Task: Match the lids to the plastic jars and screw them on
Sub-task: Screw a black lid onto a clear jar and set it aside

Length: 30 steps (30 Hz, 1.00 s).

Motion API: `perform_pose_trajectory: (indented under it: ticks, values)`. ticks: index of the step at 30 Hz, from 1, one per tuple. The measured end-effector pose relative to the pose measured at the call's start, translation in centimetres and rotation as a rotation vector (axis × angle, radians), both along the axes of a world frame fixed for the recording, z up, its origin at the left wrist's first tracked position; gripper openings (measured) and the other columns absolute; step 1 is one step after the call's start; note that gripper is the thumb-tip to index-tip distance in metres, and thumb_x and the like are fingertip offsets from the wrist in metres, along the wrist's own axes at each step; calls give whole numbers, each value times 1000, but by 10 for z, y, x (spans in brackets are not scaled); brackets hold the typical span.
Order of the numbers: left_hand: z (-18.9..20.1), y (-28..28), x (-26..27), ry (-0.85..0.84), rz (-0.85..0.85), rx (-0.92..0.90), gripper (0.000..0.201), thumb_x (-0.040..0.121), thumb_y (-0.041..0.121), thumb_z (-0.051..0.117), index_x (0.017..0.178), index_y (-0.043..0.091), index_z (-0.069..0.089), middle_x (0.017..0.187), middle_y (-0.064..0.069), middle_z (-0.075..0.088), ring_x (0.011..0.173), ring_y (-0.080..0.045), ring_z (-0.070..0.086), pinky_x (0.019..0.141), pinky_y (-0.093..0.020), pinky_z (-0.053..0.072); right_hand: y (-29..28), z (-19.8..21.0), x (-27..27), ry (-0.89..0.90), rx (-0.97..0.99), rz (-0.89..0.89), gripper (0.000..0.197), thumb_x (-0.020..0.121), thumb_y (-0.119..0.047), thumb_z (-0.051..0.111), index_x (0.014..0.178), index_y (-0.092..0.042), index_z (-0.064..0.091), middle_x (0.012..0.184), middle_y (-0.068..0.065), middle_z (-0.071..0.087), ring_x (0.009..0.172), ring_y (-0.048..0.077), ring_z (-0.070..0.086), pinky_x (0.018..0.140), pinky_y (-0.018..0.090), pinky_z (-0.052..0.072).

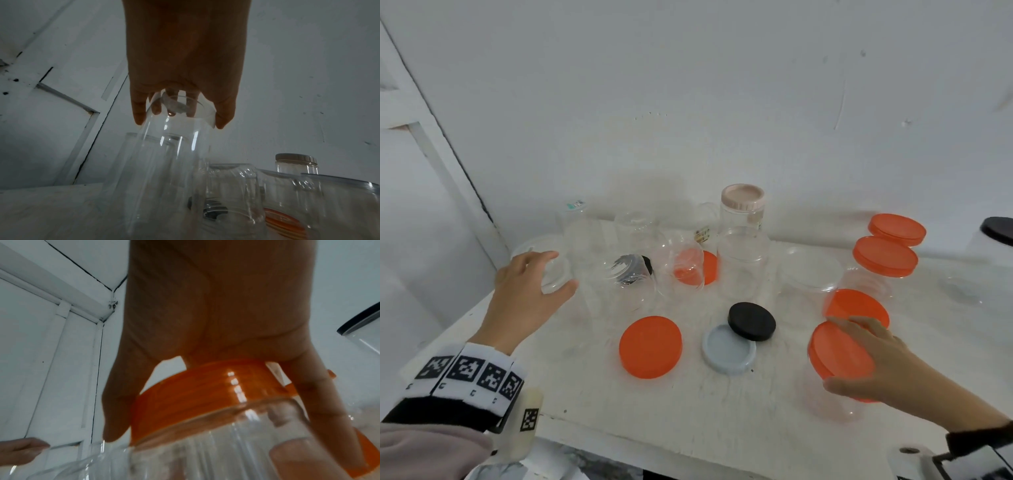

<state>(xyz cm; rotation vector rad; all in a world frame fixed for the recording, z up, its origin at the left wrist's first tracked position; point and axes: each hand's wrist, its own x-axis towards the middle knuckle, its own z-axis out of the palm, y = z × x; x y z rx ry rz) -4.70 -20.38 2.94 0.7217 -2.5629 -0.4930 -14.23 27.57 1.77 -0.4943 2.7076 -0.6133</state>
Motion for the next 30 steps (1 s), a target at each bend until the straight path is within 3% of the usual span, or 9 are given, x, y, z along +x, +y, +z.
perform_pose_trajectory:
  ticks: [4,7,9,11,14,18,23,27,30]
  values:
    - [-8,2,1,34,21,-42,57,78,34,76,129,20,54,132,-11,49,124,-38,43,102,-47,33,29,22,-6,2,-77,-46,93,58,-60,80,134,-58,27,125,-26,27,113,10,41,87,26,38]
    - [-11,4,0,65,23,-87,57,75,33,79,126,18,56,128,-12,52,117,-41,47,97,-51,38,45,52,-20,135,-147,-139,89,41,-64,85,113,-71,34,118,-17,33,112,14,41,89,33,36]
    - [-14,4,-2,94,23,-118,58,72,30,82,123,16,58,125,-15,54,113,-44,50,95,-53,40,50,70,-32,221,-179,-202,92,31,-70,74,113,-74,34,113,-17,29,110,15,38,90,37,37]
    - [-16,3,-2,112,28,-133,57,72,29,83,122,15,58,123,-17,54,111,-46,50,95,-55,39,48,85,-49,314,-193,-239,98,29,-69,70,117,-76,27,111,-20,25,117,24,37,96,46,38]
    - [-16,5,-3,145,29,-151,54,75,38,78,120,15,58,121,-18,55,111,-44,50,97,-54,36,31,93,-83,422,-257,-279,114,38,-56,85,134,-61,23,125,-15,23,129,32,31,104,52,34]
    - [-14,8,-2,152,25,-165,62,69,48,62,118,11,60,118,-19,57,108,-42,54,99,-53,36,-2,87,-136,445,-291,-307,107,61,-37,85,146,-37,21,142,-5,17,133,35,26,103,56,34]
    - [-15,8,0,117,53,-160,62,71,51,59,122,15,56,122,-16,55,111,-43,50,97,-53,37,-27,66,-182,437,-261,-227,100,70,-36,83,148,-31,22,148,1,18,132,38,26,102,56,32]
    - [-20,4,-2,138,49,-169,54,77,39,77,121,16,56,121,-14,56,113,-41,50,95,-54,39,-38,49,-210,351,-147,-218,107,69,-39,83,151,-28,15,153,8,22,136,42,23,104,59,29]
    - [-21,6,0,129,83,-153,56,75,31,78,124,19,55,124,-10,54,118,-39,46,98,-54,37,-42,38,-227,309,-27,-226,110,68,-42,84,151,-24,14,153,13,23,137,42,23,104,59,29]
